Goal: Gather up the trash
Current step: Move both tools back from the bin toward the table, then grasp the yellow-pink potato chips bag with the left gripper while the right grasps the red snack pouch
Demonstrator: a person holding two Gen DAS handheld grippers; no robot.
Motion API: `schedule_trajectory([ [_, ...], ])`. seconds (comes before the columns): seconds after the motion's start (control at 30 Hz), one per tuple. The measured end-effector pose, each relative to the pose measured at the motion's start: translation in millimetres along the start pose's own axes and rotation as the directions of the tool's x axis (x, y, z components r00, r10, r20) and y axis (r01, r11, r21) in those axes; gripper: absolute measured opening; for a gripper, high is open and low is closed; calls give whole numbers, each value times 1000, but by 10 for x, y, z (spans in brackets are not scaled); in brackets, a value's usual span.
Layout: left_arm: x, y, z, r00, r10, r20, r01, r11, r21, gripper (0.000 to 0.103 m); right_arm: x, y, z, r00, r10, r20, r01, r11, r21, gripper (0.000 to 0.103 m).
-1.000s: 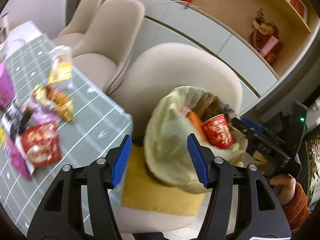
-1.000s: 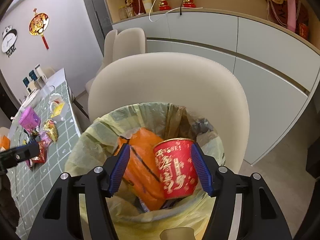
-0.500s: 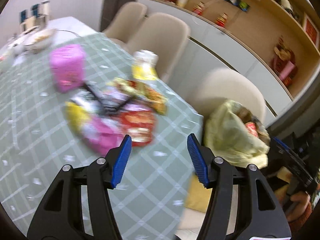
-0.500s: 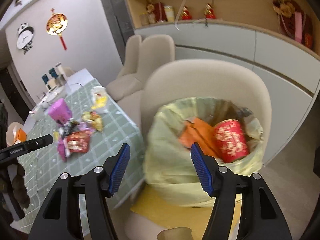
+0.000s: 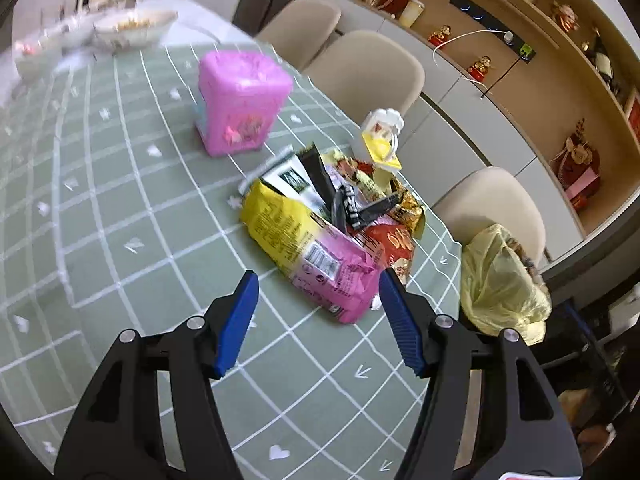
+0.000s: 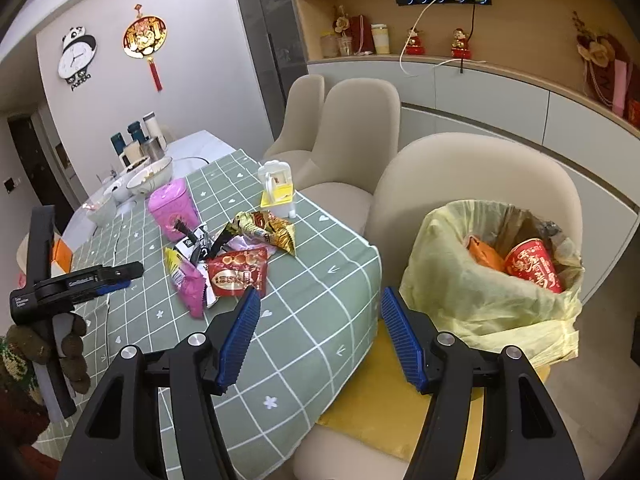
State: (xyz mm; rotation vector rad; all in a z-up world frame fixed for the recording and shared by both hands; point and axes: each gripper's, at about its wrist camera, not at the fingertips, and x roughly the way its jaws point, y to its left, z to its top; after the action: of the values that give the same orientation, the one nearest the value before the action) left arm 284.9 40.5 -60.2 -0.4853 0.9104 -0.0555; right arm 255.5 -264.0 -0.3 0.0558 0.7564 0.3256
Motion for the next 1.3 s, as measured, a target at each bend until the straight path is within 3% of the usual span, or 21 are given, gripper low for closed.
schedule_trajectory([
  [0.17,339,27,112,999,2,-48,-3,1000,-12,59,120,153,-67,999,-22,-24,22,1000,-2,60],
  [0.33,609,83,265,994,106,-36,-107,993,-48,59,258,235,-136,997,-42,-67,42,999,-1,60],
  [0.47,695,98,290,995,86,-51,-88,995,-42,59,346,289,-166,995,-39,-96,37,999,-20,60],
  [0.57,644,93,278,995,81,-53,-80,997,21,35,472,334,-162,992,-22,-125,19,999,-25,60],
  [0.67,541,135,248,995,58,-80,-53,996,73,19,634,434,-125,988,12,-155,-19,999,-46,60],
  [0.7,499,149,231,994,59,-88,-51,994,94,19,694,485,-101,987,23,-161,-33,997,-64,60],
  [0.87,347,252,114,987,75,-145,-50,984,170,18,1049,749,84,981,69,-183,-96,986,-140,60],
  [1.03,211,420,60,985,62,-159,-44,993,114,19,1482,942,316,974,106,-200,-140,976,-166,60],
  [1.2,57,526,63,989,-19,-144,24,999,36,37,1946,997,381,966,56,-252,-111,972,-206,60],
  [1.3,-39,546,57,990,-68,-127,67,998,-5,51,1945,901,303,964,54,-262,-104,978,-181,60],
])
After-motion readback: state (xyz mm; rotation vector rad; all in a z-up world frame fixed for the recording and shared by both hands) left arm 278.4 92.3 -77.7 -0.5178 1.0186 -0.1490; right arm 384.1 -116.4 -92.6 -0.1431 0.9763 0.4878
